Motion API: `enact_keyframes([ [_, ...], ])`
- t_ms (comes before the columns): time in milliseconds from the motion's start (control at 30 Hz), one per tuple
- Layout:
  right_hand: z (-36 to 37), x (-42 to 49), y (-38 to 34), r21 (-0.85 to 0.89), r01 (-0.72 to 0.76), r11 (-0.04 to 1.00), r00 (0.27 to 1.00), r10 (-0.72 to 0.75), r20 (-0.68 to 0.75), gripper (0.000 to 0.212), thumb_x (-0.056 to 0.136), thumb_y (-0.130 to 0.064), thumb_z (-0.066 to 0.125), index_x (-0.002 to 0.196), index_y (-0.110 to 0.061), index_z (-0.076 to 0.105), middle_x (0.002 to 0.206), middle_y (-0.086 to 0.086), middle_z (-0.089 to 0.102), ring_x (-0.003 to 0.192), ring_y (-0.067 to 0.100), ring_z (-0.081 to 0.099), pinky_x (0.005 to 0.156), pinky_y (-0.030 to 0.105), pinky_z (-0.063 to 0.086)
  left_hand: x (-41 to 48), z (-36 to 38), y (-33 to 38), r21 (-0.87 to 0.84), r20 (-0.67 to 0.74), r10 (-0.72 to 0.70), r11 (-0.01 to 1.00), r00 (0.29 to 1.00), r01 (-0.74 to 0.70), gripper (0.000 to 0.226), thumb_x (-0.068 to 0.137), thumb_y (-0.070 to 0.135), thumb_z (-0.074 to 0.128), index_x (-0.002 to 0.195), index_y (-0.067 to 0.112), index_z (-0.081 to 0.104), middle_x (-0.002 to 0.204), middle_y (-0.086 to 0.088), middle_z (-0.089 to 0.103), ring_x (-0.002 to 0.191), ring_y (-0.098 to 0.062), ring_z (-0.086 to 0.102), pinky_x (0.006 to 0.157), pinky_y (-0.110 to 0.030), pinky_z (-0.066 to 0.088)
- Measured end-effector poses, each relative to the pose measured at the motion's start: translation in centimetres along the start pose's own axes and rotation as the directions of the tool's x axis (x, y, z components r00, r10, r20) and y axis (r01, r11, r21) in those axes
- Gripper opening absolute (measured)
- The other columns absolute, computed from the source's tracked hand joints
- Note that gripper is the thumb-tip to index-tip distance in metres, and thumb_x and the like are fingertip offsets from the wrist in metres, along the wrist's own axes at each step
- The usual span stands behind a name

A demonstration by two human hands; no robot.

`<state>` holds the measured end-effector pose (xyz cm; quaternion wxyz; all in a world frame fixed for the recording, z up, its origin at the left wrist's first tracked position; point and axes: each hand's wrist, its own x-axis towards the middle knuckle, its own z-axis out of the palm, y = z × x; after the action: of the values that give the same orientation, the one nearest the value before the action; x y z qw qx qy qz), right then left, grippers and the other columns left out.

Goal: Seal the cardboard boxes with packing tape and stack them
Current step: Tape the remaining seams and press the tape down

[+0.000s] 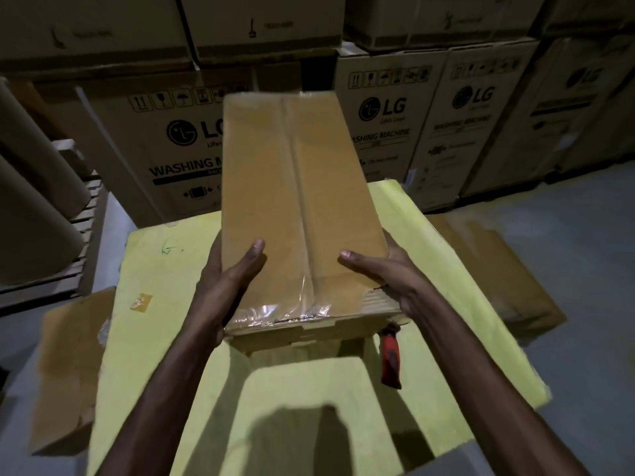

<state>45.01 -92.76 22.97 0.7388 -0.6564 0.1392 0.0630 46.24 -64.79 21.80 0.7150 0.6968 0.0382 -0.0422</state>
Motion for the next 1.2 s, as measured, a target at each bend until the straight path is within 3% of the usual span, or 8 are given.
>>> enact_keyframes([
  [200, -11.3, -3.5, -3.7, 0.068, 0.088, 0.994, 0.996, -0.086, -0.031, 0.085, 0.073, -0.009, 0.091, 0.146, -0.023, 0.048, 0.128, 0.011, 0.068, 0.101, 0.022, 0.076, 0.080, 0.034, 0.063, -3.6, 11.6, 3.0, 0.135, -0.068, 0.141, 0.982, 0.988, -0.130, 0.074, 0.079, 0.054, 0.085, 0.142, 0.055, 0.046, 0.120, 0.023, 0.071, 0.110, -0.005, 0.070, 0.099, -0.044, 0.058],
  [333, -22.8, -6.1, -4.3, 0.047, 0.142, 0.989, 0.988, -0.138, -0.069, 0.102, 0.062, -0.018, 0.098, 0.149, -0.027, 0.046, 0.134, 0.011, 0.066, 0.112, 0.028, 0.072, 0.090, 0.043, 0.061, -6.9, 22.3, 2.9, 0.166, -0.027, 0.203, 0.967, 0.979, -0.196, 0.078, 0.078, 0.059, 0.084, 0.145, 0.055, 0.044, 0.126, 0.020, 0.070, 0.114, -0.009, 0.069, 0.100, -0.046, 0.057],
  [500, -37.8, -11.0, -5.6, 0.019, 0.166, 0.986, 0.976, -0.161, -0.149, 0.076, 0.079, -0.002, 0.085, 0.145, -0.018, 0.050, 0.126, 0.012, 0.069, 0.101, 0.019, 0.075, 0.075, 0.029, 0.061, -10.8, 37.7, 2.1, 0.157, 0.032, 0.223, 0.962, 0.974, -0.225, 0.074, 0.083, 0.054, 0.083, 0.145, 0.055, 0.044, 0.126, 0.021, 0.069, 0.114, -0.008, 0.068, 0.101, -0.045, 0.056],
  [633, -48.5, -12.7, -5.9, -0.046, 0.161, 0.986, 0.957, -0.168, -0.237, 0.071, 0.079, -0.010, 0.086, 0.141, -0.023, 0.053, 0.119, 0.004, 0.072, 0.098, 0.014, 0.075, 0.075, 0.030, 0.062, -11.5, 48.6, 0.6, 0.130, 0.097, 0.193, 0.970, 0.976, -0.205, 0.072, 0.081, 0.055, 0.084, 0.143, 0.056, 0.046, 0.125, 0.020, 0.070, 0.113, -0.011, 0.069, 0.100, -0.047, 0.056],
  [867, -65.5, -9.8, -4.1, -0.074, 0.085, 0.994, 0.931, -0.105, -0.350, 0.086, 0.071, -0.029, 0.094, 0.145, -0.027, 0.051, 0.125, 0.002, 0.071, 0.112, 0.021, 0.071, 0.090, 0.040, 0.061, -7.8, 65.8, -3.5, 0.146, 0.213, 0.139, 0.974, 0.967, -0.172, 0.065, 0.079, 0.059, 0.083, 0.136, 0.058, 0.051, 0.122, 0.024, 0.070, 0.112, -0.008, 0.069, 0.100, -0.048, 0.056],
  [967, -72.6, -6.8, -3.7, -0.096, 0.058, 0.994, 0.918, -0.091, -0.387, 0.090, 0.067, -0.033, 0.094, 0.146, -0.027, 0.050, 0.126, 0.002, 0.071, 0.113, 0.021, 0.070, 0.094, 0.042, 0.060, -4.7, 73.4, -5.9, 0.143, 0.249, 0.105, 0.979, 0.963, -0.144, 0.070, 0.081, 0.057, 0.083, 0.141, 0.052, 0.049, 0.125, 0.021, 0.069, 0.114, -0.007, 0.068, 0.102, -0.045, 0.055],
  [1067, -79.2, -2.6, -3.8, -0.125, 0.020, 0.992, 0.911, -0.069, -0.407, 0.092, 0.062, -0.036, 0.095, 0.144, -0.024, 0.053, 0.127, 0.003, 0.071, 0.114, 0.021, 0.069, 0.096, 0.041, 0.059, -0.4, 80.6, -8.6, 0.218, 0.260, 0.057, 0.969, 0.964, -0.116, 0.074, 0.080, 0.064, 0.079, 0.143, 0.045, 0.044, 0.127, 0.018, 0.067, 0.114, -0.011, 0.067, 0.102, -0.046, 0.055],
  [1200, -86.8, 4.5, -4.7, -0.185, -0.073, 0.980, 0.911, -0.010, -0.412, 0.091, 0.058, -0.046, 0.098, 0.138, -0.032, 0.057, 0.123, -0.004, 0.072, 0.112, 0.017, 0.069, 0.097, 0.043, 0.058, 5.8, 89.2, -10.1, 0.383, 0.186, -0.070, 0.924, 0.980, -0.007, 0.077, 0.079, 0.065, 0.073, 0.138, 0.029, 0.038, 0.122, 0.004, 0.065, 0.109, -0.028, 0.066, 0.096, -0.048, 0.056],
])
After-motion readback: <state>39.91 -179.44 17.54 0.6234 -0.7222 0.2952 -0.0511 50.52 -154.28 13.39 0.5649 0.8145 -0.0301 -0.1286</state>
